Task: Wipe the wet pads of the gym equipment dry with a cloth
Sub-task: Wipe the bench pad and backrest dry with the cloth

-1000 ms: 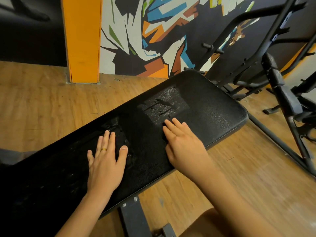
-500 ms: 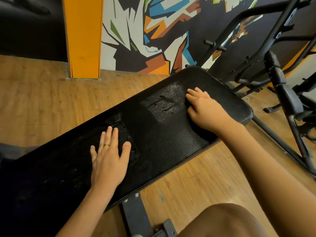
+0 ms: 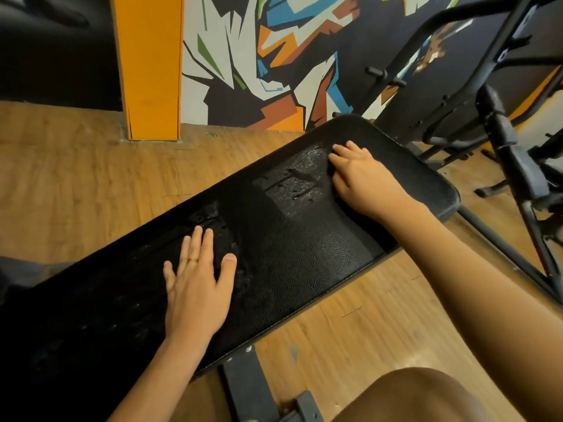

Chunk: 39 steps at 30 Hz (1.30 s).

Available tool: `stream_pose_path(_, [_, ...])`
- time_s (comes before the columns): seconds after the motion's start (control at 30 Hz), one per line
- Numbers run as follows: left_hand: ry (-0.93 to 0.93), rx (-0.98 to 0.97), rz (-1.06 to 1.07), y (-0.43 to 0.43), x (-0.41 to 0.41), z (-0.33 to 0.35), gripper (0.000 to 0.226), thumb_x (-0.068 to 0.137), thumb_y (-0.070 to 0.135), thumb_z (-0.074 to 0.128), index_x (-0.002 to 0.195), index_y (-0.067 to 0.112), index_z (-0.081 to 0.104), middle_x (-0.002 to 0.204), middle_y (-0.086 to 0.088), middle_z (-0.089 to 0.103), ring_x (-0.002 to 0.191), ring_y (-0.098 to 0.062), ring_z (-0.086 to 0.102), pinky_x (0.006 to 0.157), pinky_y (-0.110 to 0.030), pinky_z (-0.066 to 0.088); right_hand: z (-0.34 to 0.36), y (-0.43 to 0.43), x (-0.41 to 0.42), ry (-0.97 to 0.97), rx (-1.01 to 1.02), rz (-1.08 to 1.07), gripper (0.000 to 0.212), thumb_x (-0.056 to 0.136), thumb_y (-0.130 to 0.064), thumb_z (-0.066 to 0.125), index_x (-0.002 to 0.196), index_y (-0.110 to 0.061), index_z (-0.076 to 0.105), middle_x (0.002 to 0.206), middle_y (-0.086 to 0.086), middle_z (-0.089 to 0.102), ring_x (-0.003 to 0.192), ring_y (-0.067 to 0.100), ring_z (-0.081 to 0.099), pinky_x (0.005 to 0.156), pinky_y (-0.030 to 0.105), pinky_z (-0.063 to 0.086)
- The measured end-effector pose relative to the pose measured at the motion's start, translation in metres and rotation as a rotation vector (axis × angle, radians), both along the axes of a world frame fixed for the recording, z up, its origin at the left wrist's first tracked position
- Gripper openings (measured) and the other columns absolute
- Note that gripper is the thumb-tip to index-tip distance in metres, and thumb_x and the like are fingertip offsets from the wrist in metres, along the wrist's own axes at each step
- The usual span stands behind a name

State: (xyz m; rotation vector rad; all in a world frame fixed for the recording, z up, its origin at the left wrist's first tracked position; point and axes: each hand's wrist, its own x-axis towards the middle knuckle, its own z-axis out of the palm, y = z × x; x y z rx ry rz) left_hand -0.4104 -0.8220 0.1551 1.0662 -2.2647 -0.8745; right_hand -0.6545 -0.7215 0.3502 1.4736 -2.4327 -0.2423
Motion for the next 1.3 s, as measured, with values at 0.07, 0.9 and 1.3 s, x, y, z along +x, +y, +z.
stream_pose_path(0.07, [0.001,0.005,0.002,0.0,0.0,0.001,0.081,0.093,0.066,0.01,0.162,0.024,0.014,0.169,0.007,0.006,0.155,-0.009,-0.001,0.125,-0.049,0.0,0.005,-0.026,-0.015,-0.004,0.009,0.02,0.035,0.103,-0.02,0.041,0.125,0.0,0.059,0.137,0.018,0.052,0.127,0.038,0.043,0.105,0.049,0.036])
stream_pose_path(0.9, [-0.001,0.018,0.001,0.001,0.002,0.001,0.071,0.1,0.059,0.019,0.162,0.025,0.012,0.169,0.008,0.003,0.155,-0.01,-0.002,0.125,-0.049,-0.001,-0.009,0.041,0.046,-0.089,0.057,0.142,0.043,0.097,-0.018,0.05,0.138,-0.009,0.059,0.15,0.009,0.052,0.141,0.032,0.045,0.113,0.054,0.04])
stream_pose_path(1.3, [-0.008,0.009,0.018,0.002,0.0,0.002,0.072,0.099,0.059,0.018,0.162,0.026,0.012,0.169,0.008,0.004,0.155,-0.008,-0.003,0.125,-0.047,-0.001,-0.076,-0.016,0.117,-0.034,0.15,0.251,0.062,0.095,-0.023,0.053,0.149,0.003,0.041,0.156,0.02,0.039,0.148,0.038,0.027,0.122,0.046,0.023])
